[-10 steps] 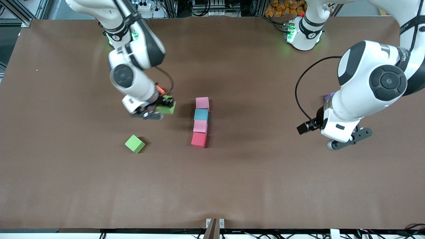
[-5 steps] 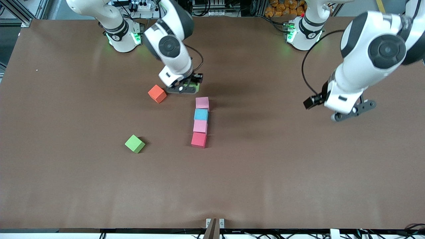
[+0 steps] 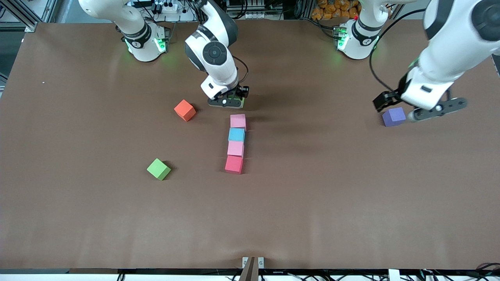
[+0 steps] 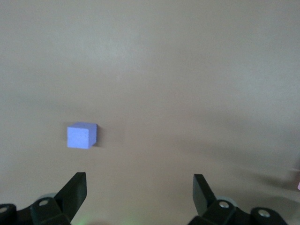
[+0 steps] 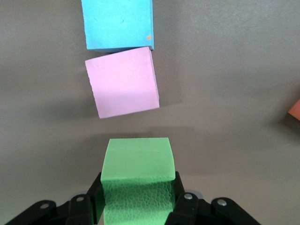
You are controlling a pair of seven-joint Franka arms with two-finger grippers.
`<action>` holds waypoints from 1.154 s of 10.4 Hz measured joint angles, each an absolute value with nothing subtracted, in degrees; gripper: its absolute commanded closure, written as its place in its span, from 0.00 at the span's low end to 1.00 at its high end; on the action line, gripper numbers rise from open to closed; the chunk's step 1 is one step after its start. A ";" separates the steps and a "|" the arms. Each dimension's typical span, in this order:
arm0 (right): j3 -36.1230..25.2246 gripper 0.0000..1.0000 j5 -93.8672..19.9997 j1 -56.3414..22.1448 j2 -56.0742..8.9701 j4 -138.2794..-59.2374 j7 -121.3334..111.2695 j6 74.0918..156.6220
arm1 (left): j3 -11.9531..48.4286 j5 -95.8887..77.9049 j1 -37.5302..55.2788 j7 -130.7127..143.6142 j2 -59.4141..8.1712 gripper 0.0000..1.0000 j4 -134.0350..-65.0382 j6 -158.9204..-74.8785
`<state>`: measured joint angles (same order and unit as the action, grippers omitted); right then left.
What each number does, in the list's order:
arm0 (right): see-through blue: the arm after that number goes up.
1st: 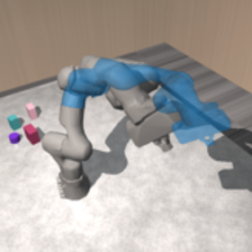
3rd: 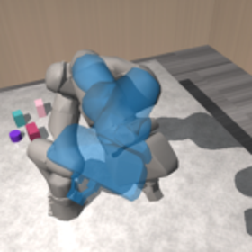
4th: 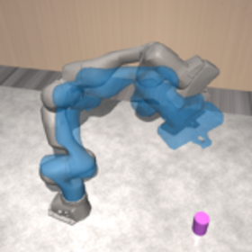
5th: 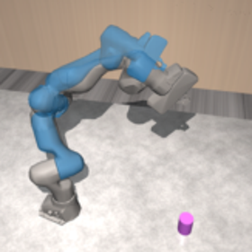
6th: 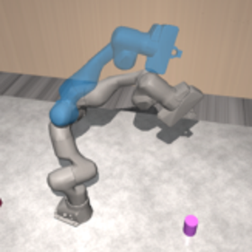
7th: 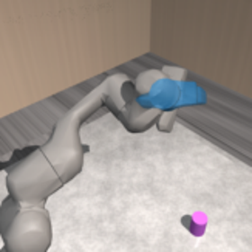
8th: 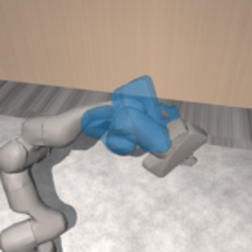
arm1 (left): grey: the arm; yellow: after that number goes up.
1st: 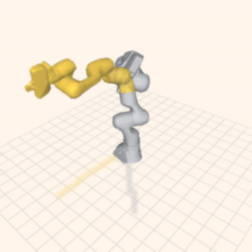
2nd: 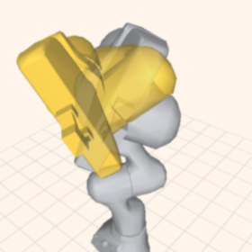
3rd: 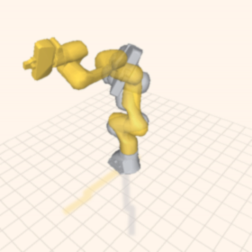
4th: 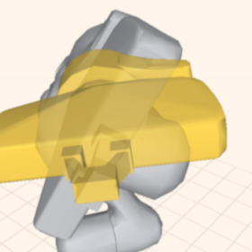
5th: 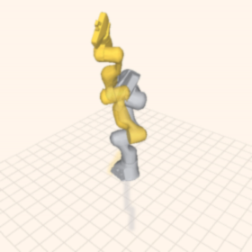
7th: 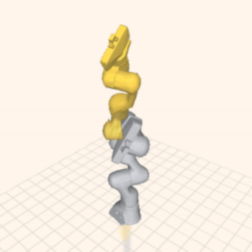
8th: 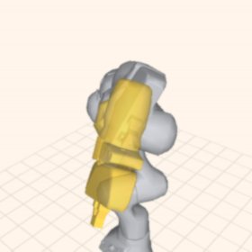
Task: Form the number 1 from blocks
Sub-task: 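Lower the green cube beside light pink while the left gripper returns to rest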
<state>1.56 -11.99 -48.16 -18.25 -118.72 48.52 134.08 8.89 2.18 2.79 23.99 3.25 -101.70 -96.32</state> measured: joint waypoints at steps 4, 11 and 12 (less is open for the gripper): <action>1.48 0.42 -11.97 -48.15 -20.98 -117.32 48.52 135.50 | 5.05 -0.40 1.46 11.78 3.01 0.00 -93.99 -95.98; 1.16 0.41 -10.15 -48.15 -24.30 -114.54 48.30 136.12 | 5.31 1.02 3.00 3.76 0.73 0.00 -86.53 -84.66; 1.08 0.41 -9.28 -48.14 -24.44 -114.54 48.24 136.05 | 5.38 1.01 3.00 3.74 0.72 0.00 -86.11 -84.22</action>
<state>1.08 -9.28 -48.14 -24.44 -114.54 48.24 136.05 5.38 1.01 3.00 3.74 0.72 -86.11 -84.22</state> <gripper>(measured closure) 0.410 0.000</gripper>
